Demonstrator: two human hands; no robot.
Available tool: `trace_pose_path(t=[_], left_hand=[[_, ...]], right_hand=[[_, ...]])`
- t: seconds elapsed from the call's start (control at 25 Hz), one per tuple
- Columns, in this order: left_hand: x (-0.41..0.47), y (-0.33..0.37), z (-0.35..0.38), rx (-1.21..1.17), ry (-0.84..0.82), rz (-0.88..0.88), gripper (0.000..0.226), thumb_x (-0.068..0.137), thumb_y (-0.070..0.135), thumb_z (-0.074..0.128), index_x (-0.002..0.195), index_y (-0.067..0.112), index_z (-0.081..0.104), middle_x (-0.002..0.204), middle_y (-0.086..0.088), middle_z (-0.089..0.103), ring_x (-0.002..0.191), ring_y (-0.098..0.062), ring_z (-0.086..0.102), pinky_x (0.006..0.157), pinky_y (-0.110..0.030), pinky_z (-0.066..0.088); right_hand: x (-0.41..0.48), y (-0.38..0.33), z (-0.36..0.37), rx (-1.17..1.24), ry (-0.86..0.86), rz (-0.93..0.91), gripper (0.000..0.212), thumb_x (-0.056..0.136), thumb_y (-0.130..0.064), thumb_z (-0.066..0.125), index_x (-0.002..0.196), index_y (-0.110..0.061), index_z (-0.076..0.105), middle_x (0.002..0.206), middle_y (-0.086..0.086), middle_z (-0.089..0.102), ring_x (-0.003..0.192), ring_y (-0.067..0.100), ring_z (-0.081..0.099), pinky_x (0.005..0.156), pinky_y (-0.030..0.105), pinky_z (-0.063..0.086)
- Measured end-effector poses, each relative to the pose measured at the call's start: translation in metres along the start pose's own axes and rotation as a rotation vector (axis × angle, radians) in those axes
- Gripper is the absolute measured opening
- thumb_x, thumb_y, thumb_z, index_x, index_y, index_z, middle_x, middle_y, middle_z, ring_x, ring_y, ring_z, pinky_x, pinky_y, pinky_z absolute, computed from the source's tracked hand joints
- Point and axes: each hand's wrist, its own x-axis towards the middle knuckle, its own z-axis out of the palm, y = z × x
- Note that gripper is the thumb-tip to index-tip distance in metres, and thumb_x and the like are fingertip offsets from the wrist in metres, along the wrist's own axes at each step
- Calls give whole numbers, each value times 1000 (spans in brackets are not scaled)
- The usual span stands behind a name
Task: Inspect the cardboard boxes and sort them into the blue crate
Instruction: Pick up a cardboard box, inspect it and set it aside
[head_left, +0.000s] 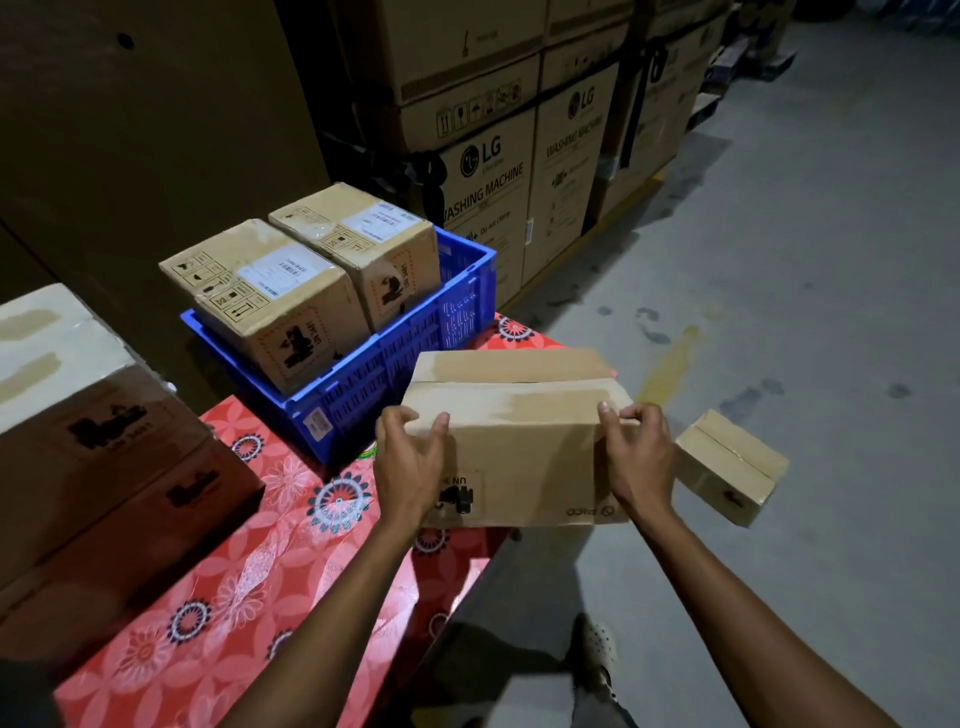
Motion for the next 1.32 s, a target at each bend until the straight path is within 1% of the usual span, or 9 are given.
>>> trace_pose_path(t=[0.12,0.24,0.36,0.48,0.68,0.8,1.04,1.2,1.32], left_hand=[[-5,-32,5,11,-108,-115,62,88,65,57,121,14,48,124,-5,58,112,-34,60,87,-39,48],[-8,-57,3,64,-229,-179,84,87,67,60,150,16,37,153,-5,48,138,-27,48,109,-42,42],[12,-49,6,150,-301,-187,104,78,75,60,158,20,21,155,-4,46,137,-30,49,105,-42,45],[39,-38,15,124,-382,-341,123,76,69,72,162,15,3,159,-11,40,141,-34,45,111,-45,41],[47,-43,24,191,-377,-405,120,68,59,85,157,15,18,138,-8,59,120,-33,60,95,-40,52],[45,-48,29,215,-334,-384,113,65,61,86,151,20,24,134,-8,61,117,-34,61,95,-45,53],[46,-46,30,270,-347,-390,123,62,68,82,154,19,17,141,-12,55,122,-37,58,98,-51,52],[57,-35,30,427,-415,-351,133,70,61,83,161,17,-2,160,-20,21,141,-43,36,106,-50,43],[81,-16,38,498,-386,-234,128,76,60,80,161,16,-4,156,-18,20,140,-42,30,106,-51,40]], right_hand=[[-16,25,11,-76,-79,42,36,98,-46,60,97,-10,59,113,7,56,102,26,57,79,31,36],[-24,37,17,-189,-186,96,38,97,-50,60,104,-12,60,127,10,54,98,20,54,81,30,35],[-12,25,21,-304,-294,136,50,95,-57,60,122,-15,53,138,13,48,108,32,61,82,34,41],[10,13,25,-375,-415,193,84,90,-64,62,152,-16,30,151,18,40,128,39,54,97,45,46],[15,16,35,-573,-450,192,111,81,-80,59,162,-25,7,158,19,30,137,44,44,104,51,45],[15,20,38,-606,-445,182,114,80,-81,60,163,-25,5,158,19,28,137,44,44,102,50,45],[21,16,40,-604,-470,218,118,77,-79,65,162,-27,4,157,18,29,136,44,45,102,51,46],[24,16,40,-585,-425,214,113,77,-80,64,161,-25,12,157,16,31,137,42,44,103,54,45],[46,7,51,-479,-316,161,102,84,-73,62,159,-17,20,157,17,34,138,42,43,104,53,45]])
